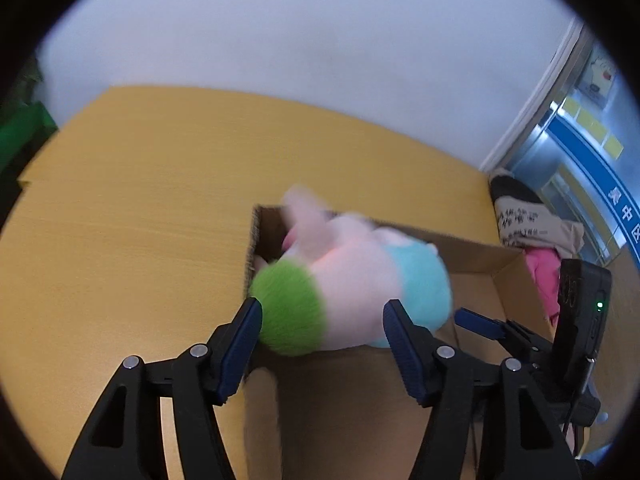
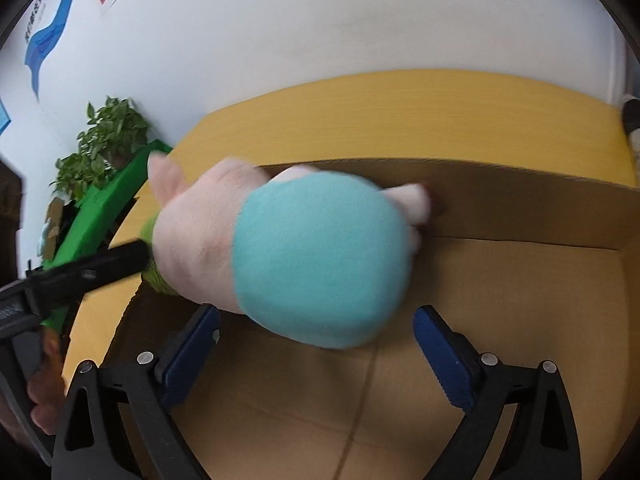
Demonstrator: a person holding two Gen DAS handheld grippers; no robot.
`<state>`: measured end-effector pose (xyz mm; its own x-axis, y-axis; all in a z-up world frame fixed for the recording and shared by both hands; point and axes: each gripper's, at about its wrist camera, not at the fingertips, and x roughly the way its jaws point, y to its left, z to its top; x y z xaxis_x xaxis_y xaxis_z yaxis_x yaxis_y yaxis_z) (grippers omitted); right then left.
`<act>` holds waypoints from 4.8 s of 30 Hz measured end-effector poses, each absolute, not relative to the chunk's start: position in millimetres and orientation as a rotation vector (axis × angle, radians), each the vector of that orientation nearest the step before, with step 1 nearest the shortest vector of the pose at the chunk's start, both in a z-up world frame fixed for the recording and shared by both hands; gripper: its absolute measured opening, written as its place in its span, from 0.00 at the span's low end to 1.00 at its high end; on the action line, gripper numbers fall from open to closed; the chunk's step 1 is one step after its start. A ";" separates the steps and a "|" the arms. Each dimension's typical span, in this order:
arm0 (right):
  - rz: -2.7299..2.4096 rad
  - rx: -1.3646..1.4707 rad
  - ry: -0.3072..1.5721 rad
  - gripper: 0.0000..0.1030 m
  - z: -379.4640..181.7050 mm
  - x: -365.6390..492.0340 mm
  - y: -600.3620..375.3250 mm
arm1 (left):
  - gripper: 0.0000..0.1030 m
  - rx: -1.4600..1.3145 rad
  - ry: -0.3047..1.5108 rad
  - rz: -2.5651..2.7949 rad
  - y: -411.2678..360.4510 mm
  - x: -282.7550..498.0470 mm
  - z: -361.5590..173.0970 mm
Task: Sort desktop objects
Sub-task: 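Open the left gripper and withdraw from the box, then grasp the black UGREEN charger box with the left gripper, then carry the charger box with the left gripper and lower it into the cardboard box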
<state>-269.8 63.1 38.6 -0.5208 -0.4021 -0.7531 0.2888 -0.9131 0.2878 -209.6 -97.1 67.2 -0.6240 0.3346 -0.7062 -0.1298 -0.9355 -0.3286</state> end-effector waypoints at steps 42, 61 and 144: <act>-2.711 0.808 -0.083 1.00 121.1 -33.4 279.8 | 0.77 -0.913 -0.021 3.159 -62.6 197.3 143.1; -2.700 0.956 -0.155 1.00 113.8 18.3 309.1 | 0.77 -0.902 -0.074 2.812 21.0 112.9 125.6; -2.433 0.535 0.340 1.00 139.5 40.7 158.5 | 0.64 -0.725 -0.106 2.452 17.0 84.8 181.6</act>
<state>40.7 158.5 139.5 -0.7280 -0.5156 -0.4519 0.6198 -0.7767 -0.1122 84.8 17.0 181.6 -0.6880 0.5483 -0.4755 -0.5052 -0.8322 -0.2286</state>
